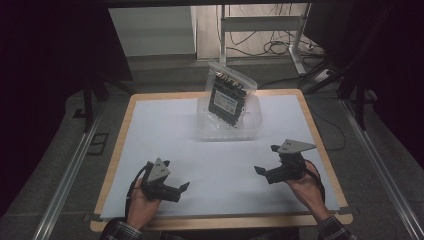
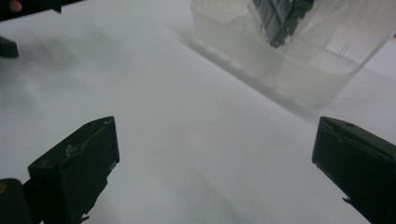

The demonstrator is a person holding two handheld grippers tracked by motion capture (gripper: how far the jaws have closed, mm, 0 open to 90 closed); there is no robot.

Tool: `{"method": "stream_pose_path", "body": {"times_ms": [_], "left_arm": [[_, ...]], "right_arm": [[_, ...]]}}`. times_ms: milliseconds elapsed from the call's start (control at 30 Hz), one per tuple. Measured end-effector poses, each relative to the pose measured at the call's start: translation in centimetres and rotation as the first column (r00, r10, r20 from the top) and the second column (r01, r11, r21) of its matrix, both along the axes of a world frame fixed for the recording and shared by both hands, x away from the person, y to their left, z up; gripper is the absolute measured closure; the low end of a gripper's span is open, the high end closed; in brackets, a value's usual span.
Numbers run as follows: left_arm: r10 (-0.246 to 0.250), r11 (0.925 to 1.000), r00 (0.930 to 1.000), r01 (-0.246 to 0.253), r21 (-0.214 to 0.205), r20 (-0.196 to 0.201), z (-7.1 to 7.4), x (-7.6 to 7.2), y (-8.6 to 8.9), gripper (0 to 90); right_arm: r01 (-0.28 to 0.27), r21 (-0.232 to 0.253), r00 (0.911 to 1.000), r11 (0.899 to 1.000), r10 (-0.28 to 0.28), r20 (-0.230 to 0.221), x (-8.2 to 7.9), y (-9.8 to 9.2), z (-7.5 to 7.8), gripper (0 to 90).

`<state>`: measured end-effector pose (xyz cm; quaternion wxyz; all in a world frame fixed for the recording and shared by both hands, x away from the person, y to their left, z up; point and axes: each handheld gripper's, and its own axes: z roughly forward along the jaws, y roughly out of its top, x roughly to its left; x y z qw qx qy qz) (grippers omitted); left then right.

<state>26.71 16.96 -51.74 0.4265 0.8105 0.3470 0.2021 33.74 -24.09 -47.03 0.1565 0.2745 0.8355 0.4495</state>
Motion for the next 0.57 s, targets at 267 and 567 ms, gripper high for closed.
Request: {"method": "stream_pose_path", "body": {"times_ms": [267,567], "left_arm": [[0.001,0.9998,1.0,-0.001,0.02,-0.002,-0.1,0.0,-0.2,0.0],[0.0,0.9997,1.0,0.0,0.026,0.0,-0.1,0.1,-0.2,0.0]], "right_arm": [[-0.007,-0.033,0.9987,0.999,0.005,-0.05,-1.1,-0.9,-1.9,0.6],[0.005,-0.059,0.9967,0.998,-0.009,-0.081,-1.1,-1.1,-2.8,0.5]]}}
